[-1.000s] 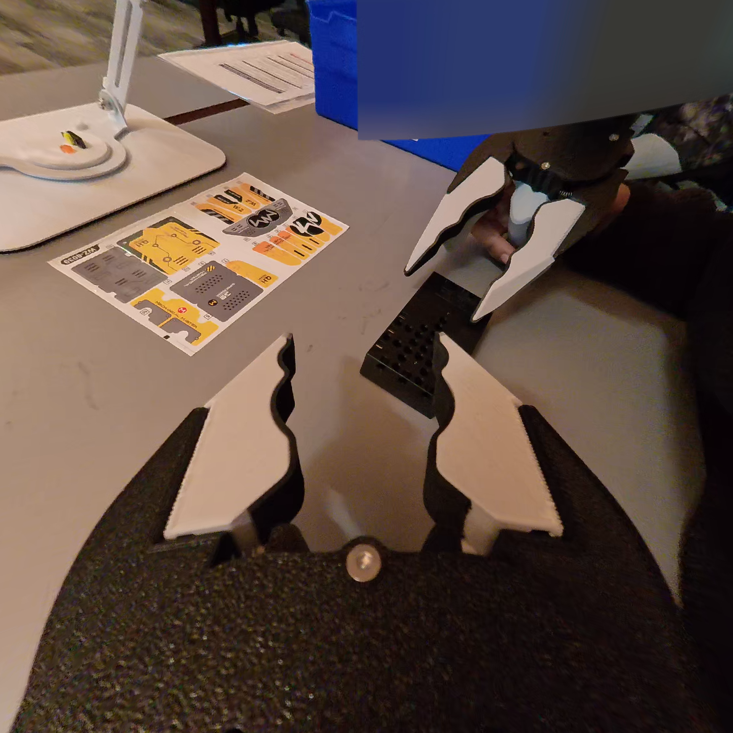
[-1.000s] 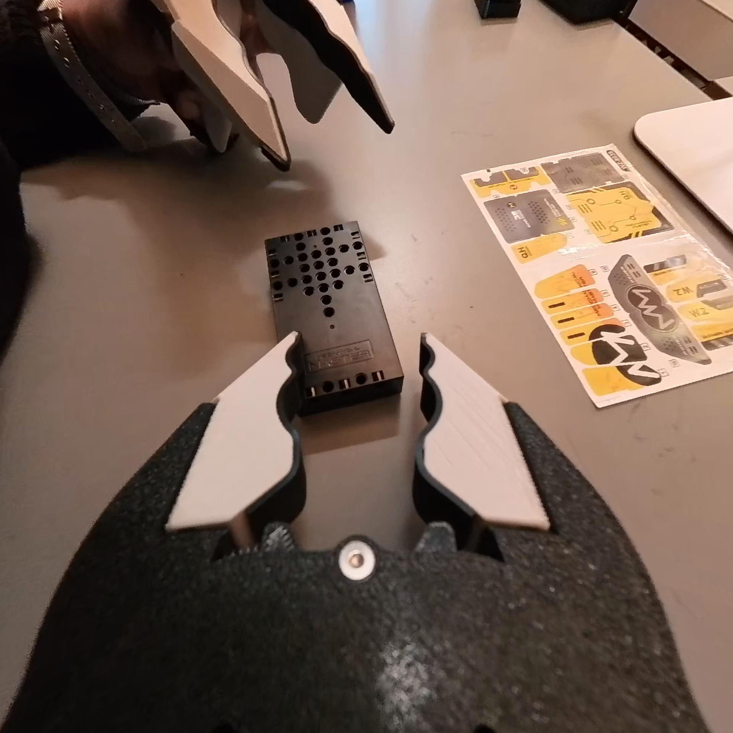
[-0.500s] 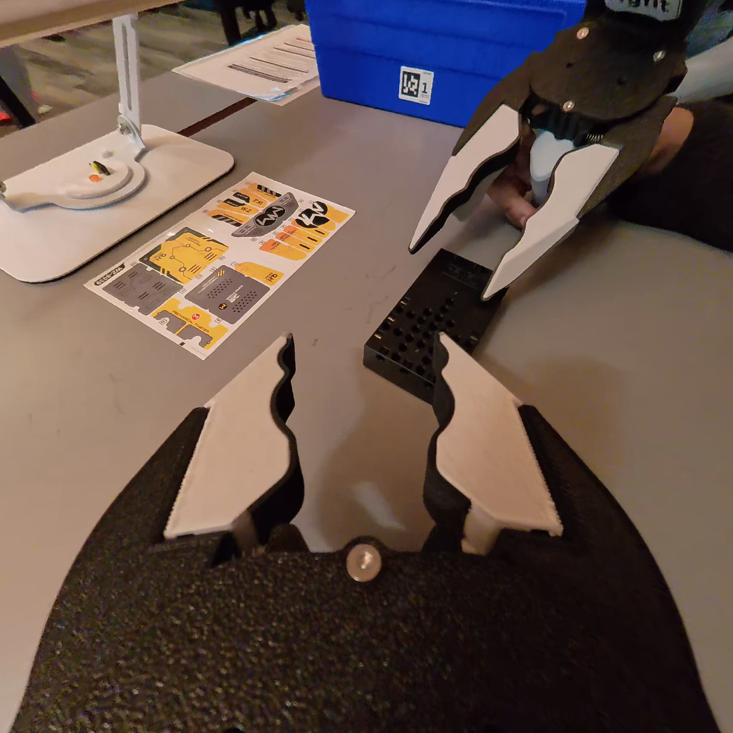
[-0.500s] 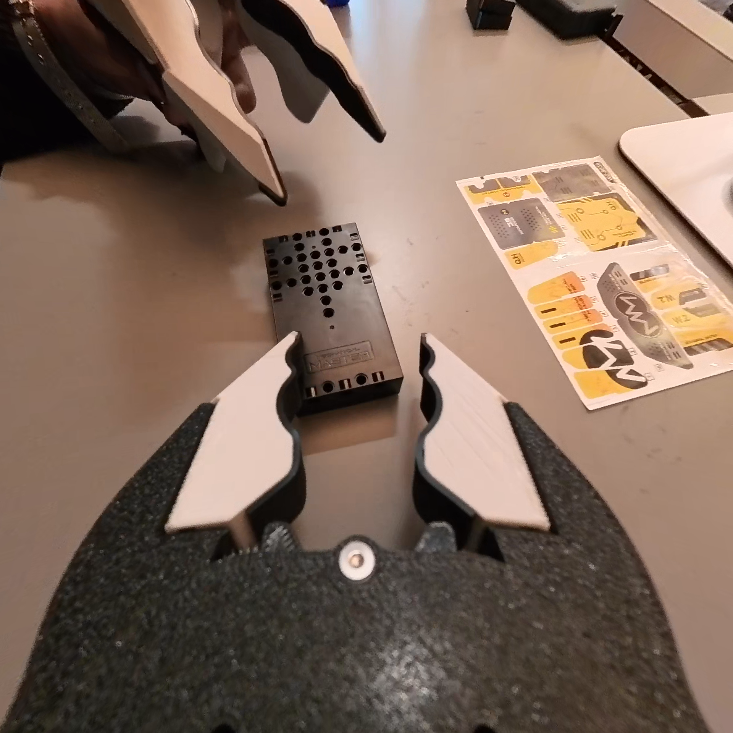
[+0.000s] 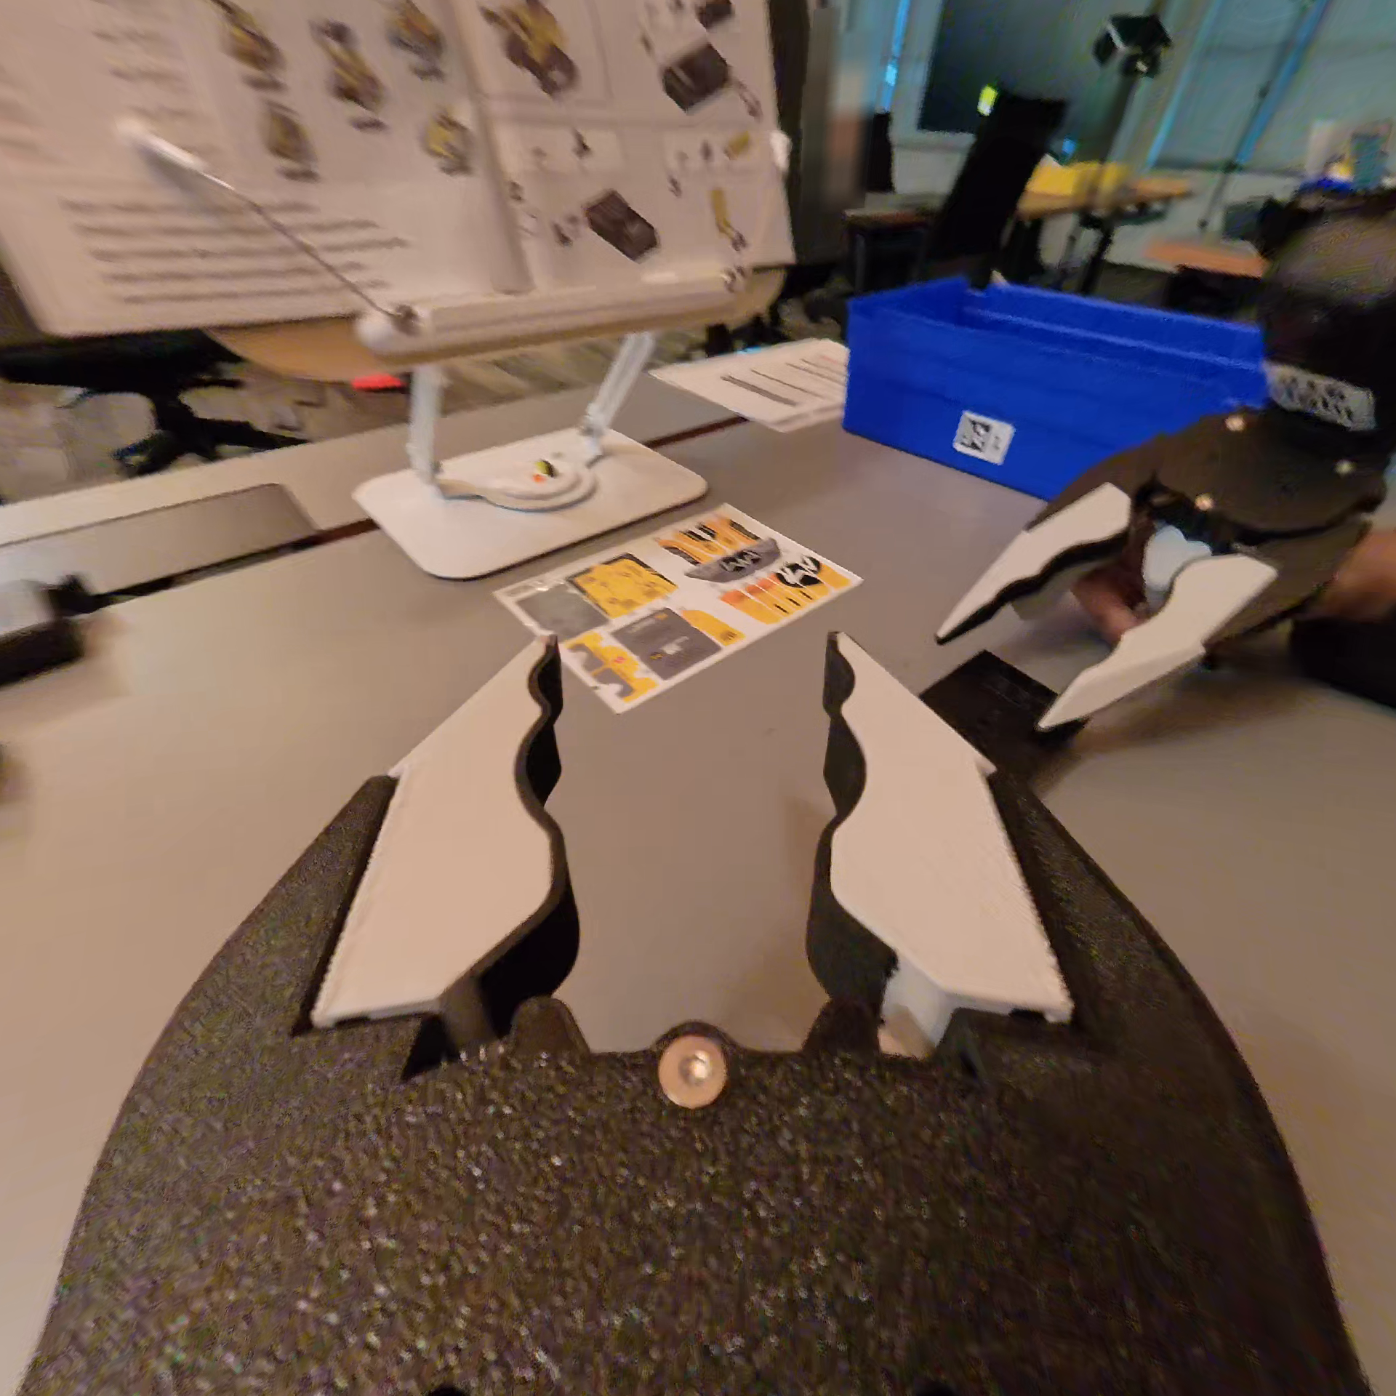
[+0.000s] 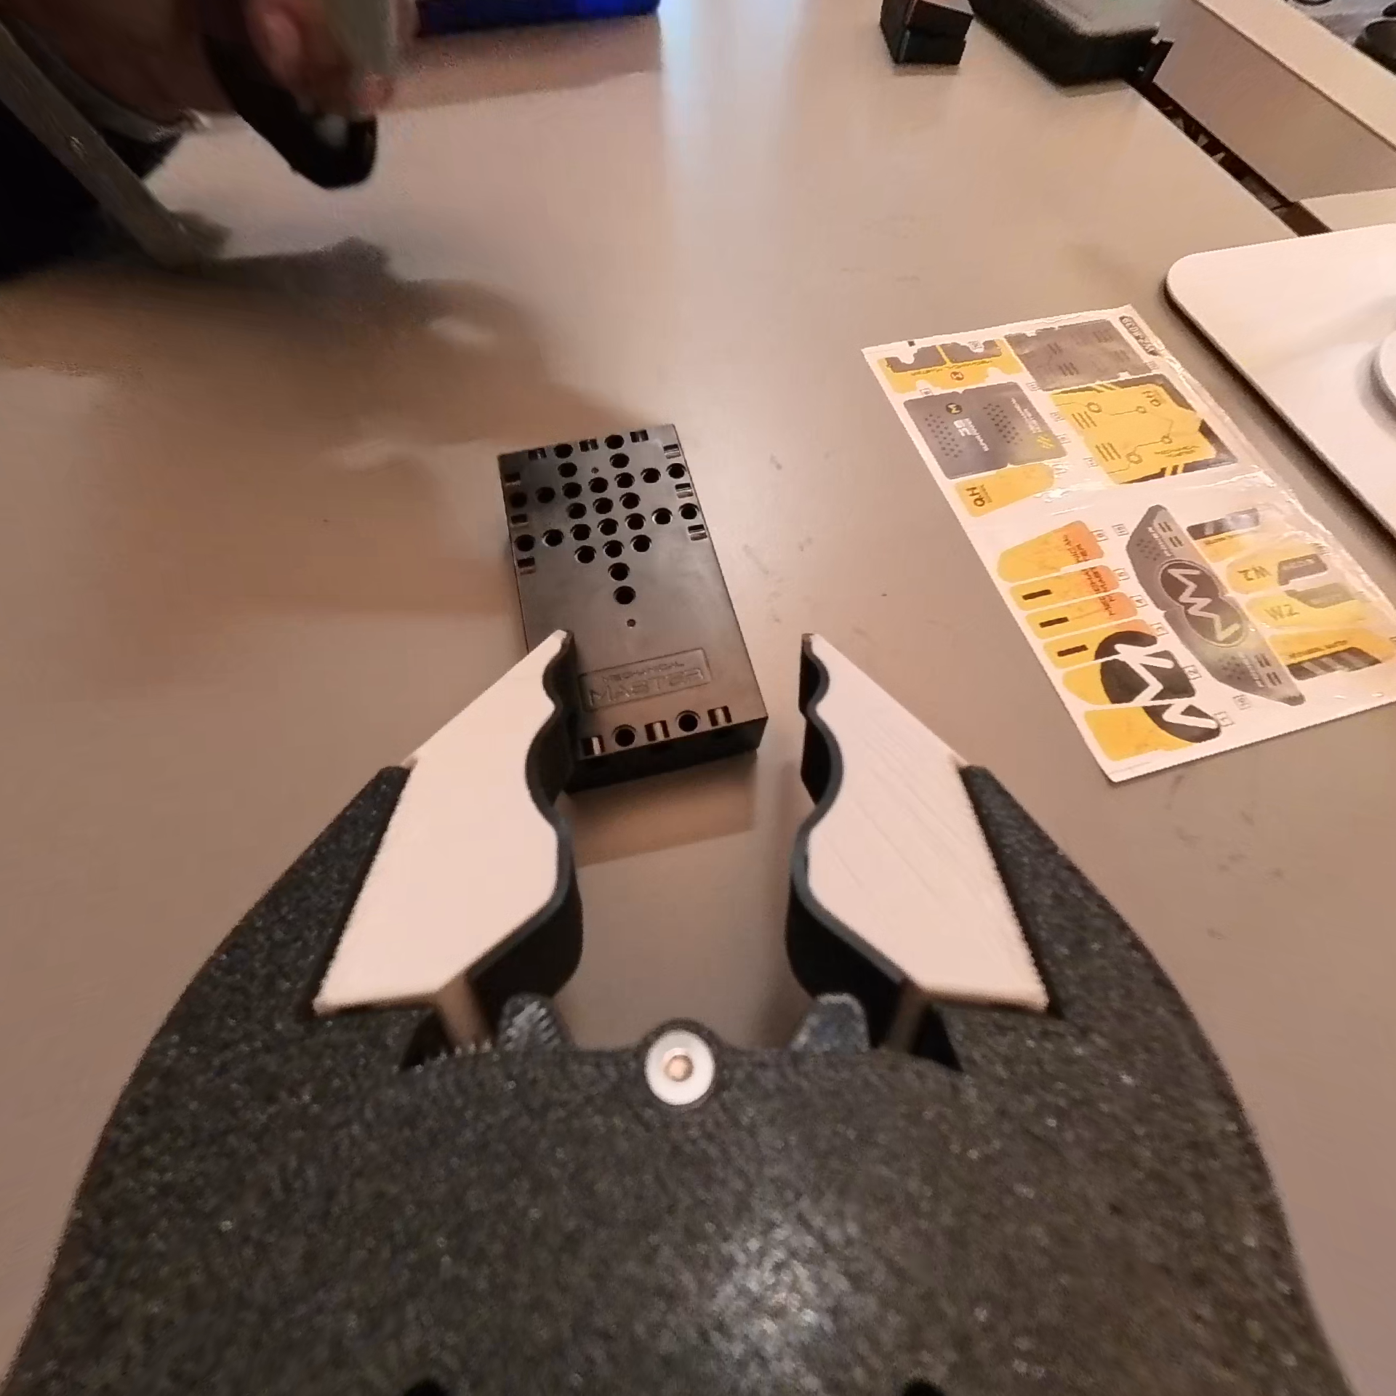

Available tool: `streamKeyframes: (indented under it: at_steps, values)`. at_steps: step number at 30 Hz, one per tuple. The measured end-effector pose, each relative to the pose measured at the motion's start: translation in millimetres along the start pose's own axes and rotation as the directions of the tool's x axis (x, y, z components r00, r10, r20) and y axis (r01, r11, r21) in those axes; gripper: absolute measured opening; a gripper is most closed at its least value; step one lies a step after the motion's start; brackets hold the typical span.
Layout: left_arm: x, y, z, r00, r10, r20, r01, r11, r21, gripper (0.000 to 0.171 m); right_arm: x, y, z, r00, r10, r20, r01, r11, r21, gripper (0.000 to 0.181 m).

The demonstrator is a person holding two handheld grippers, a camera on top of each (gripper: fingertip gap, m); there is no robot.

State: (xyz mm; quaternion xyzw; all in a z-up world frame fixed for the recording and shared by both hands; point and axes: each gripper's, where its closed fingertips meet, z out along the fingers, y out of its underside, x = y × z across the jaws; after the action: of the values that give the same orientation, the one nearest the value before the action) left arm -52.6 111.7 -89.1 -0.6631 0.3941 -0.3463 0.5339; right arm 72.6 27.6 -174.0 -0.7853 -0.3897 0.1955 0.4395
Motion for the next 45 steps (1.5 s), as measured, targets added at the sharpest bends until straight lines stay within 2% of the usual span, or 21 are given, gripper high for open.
streamKeyframes:
  at_steps: [3, 6, 7, 9, 10, 12, 14, 16, 18, 20, 22, 24, 25, 26, 27, 31, 36, 41, 45]
  values:
    - [-29, -21, -40, 0.987, -0.02, 0.162, 0.012, 0.999, 0.048, 0.069, 0, 0, 0, 1.0, 0.002, -0.002, -0.002, 1.0, 0.0, 0.06]
    - [-71, -32, -107, 0.908, -0.073, 0.413, 0.04, 0.995, 0.089, 0.069, 1, 0, 0, 1.0, 0.012, -0.001, -0.012, 1.0, -0.001, 0.06]
    - [-88, -32, -136, 0.856, -0.1, 0.508, 0.053, 0.993, 0.107, 0.069, 2, 0, 0, 1.0, 0.016, -0.001, -0.016, 1.0, -0.001, 0.06]
    - [-124, -29, -209, 0.675, -0.174, 0.717, 0.069, 0.982, 0.173, 0.069, 2, 1, 0, 1.0, 0.024, 0.0, -0.024, 1.0, -0.002, 0.06]
    - [-138, -25, -245, 0.585, -0.198, 0.786, 0.066, 0.978, 0.198, 0.069, 3, 1, 0, 1.0, 0.026, 0.0, -0.026, 1.0, -0.003, 0.06]
    - [-156, -16, -308, 0.447, -0.233, 0.863, 0.065, 0.971, 0.229, 0.07, 3, 1, 1, 0.999, 0.032, 0.0, -0.032, 0.999, -0.003, 0.06]
    - [-165, -5, -347, 0.38, -0.262, 0.887, 0.08, 0.965, 0.251, 0.07, 4, 1, 1, 0.999, 0.04, -0.001, -0.04, 0.999, -0.005, 0.06]
    - [-174, 11, -366, 0.347, -0.299, 0.889, 0.129, 0.954, 0.271, 0.07, 5, 1, 1, 0.999, 0.046, -0.002, -0.046, 0.999, -0.005, 0.06]
    - [-184, 32, -366, 0.351, -0.354, 0.867, 0.229, 0.93, 0.288, 0.071, 5, 1, 1, 0.999, 0.044, -0.006, -0.044, 0.999, -0.004, 0.059]
    - [-191, 54, -352, 0.383, -0.42, 0.823, 0.362, 0.888, 0.285, 0.071, 6, 1, 0, 0.999, 0.037, -0.017, -0.037, 0.999, -0.002, 0.059]
    - [-197, 70, -338, 0.408, -0.439, 0.801, 0.431, 0.866, 0.255, 0.071, 6, 1, 0, 0.999, 0.028, -0.025, -0.028, 1.0, 0.0, 0.059]
    - [-198, 73, -322, 0.482, -0.442, 0.757, 0.448, 0.866, 0.22, 0.064, 6, 0, 0, 0.999, 0.022, -0.03, -0.022, 1.0, 0.001, 0.059]
    - [-195, 64, -316, 0.519, -0.45, 0.727, 0.431, 0.872, 0.232, 0.029, 6, 0, 0, 0.999, 0.022, -0.03, -0.022, 1.0, 0.001, 0.059]
    - [-192, 50, -312, 0.555, -0.448, 0.701, 0.394, 0.884, 0.252, 0.01, 6, 0, 0, 0.999, 0.024, -0.028, -0.024, 1.0, 0.001, 0.059]
    - [-190, 37, -310, 0.584, -0.431, 0.688, 0.359, 0.897, 0.257, 0.001, 6, 0, 0, 0.999, 0.026, -0.027, -0.026, 1.0, 0.001, 0.059]
    - [-186, -16, -304, 0.661, -0.322, 0.678, 0.232, 0.947, 0.224, 0.0, 6, 0, 0, 0.999, 0.027, -0.026, -0.027, 1.0, 0.001, 0.059]
    - [-171, -82, -313, 0.76, -0.328, 0.561, 0.165, 0.933, 0.321, 0.0, 6, 0, 0, 0.999, 0.019, -0.03, -0.019, 1.0, 0.002, 0.059]
    - [-137, -130, -315, 0.884, -0.364, 0.293, 0.203, 0.864, 0.46, 0.0, 5, 0, 0, 0.999, 0.019, -0.029, -0.019, 1.0, 0.001, 0.059]
    - [-114, -150, -313, 0.916, -0.393, 0.076, 0.295, 0.79, 0.538, 0.0, 5, 0, 0, 0.999, 0.014, -0.033, -0.014, 1.0, 0.002, 0.059]
